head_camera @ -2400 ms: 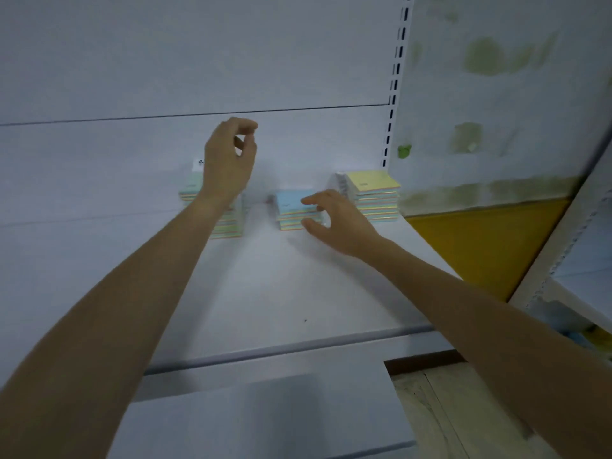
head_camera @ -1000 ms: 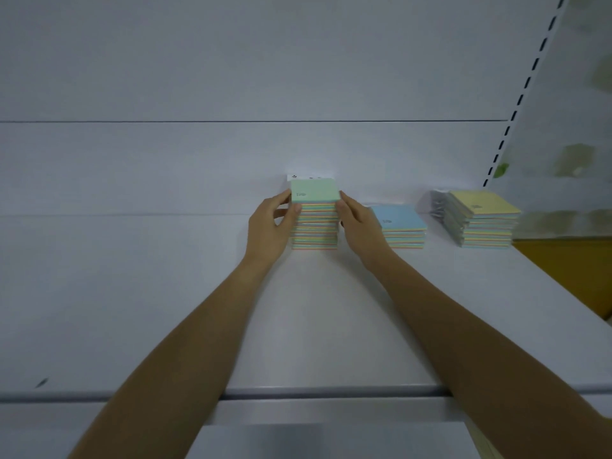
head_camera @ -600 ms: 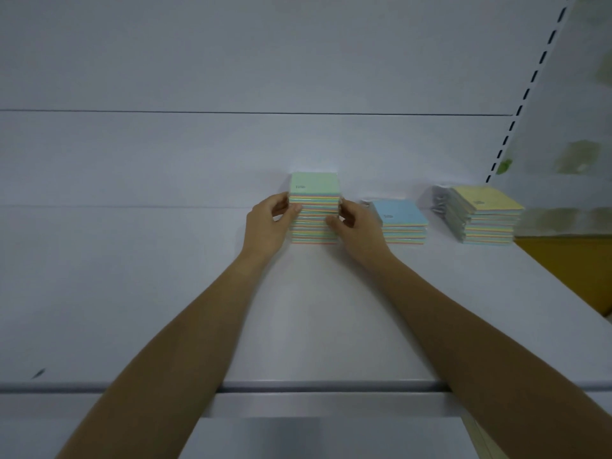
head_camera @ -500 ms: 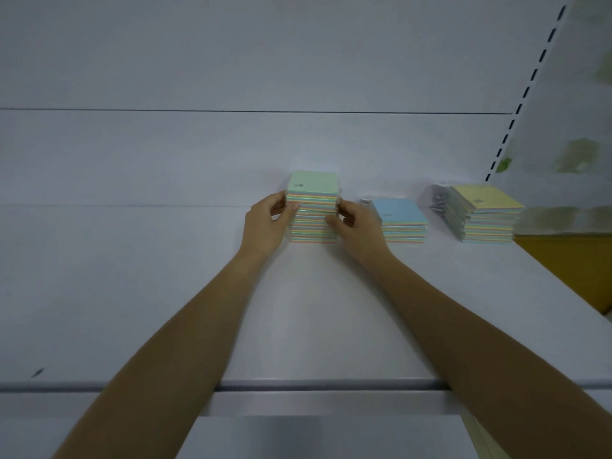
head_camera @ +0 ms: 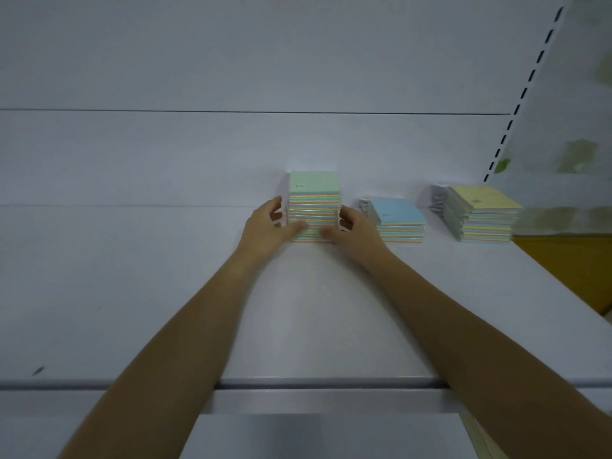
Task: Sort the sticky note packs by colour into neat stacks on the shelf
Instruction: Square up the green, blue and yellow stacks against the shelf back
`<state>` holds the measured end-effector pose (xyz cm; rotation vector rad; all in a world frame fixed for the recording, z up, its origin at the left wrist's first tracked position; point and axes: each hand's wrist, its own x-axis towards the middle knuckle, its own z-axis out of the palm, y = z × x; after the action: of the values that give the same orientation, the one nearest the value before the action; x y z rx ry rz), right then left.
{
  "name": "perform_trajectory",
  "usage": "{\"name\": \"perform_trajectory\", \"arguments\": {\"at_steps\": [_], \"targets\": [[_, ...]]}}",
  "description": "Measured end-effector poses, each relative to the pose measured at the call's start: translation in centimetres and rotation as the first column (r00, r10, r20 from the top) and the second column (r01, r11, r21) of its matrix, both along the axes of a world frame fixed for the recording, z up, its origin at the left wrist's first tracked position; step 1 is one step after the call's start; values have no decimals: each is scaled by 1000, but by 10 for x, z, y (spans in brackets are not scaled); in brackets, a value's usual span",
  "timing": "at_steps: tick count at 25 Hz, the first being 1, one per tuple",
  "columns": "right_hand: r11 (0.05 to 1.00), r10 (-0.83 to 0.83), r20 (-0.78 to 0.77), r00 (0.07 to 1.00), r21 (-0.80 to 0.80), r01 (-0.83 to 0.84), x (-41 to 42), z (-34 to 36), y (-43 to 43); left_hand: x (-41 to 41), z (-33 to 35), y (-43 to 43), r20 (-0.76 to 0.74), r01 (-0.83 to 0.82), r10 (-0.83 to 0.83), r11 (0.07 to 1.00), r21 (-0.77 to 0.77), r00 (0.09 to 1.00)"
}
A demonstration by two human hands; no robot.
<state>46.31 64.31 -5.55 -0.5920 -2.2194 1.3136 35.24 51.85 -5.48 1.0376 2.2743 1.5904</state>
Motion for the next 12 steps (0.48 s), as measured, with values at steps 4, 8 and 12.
{"name": "perform_trajectory", "arguments": {"at_steps": [4, 8, 12], "targets": [[985, -49, 63, 997, 171, 37, -2, -5, -2, 4, -5, 0, -157, -1, -15, 995, -105, 987], [992, -51, 51, 997, 117, 44, 0, -3, -2, 8, -3, 1, -213, 3, -30, 992, -126, 977], [975, -83, 110, 990, 215, 58, 1, -5, -5, 12, -5, 3, -257, 10, -53, 986, -165, 965]]}}
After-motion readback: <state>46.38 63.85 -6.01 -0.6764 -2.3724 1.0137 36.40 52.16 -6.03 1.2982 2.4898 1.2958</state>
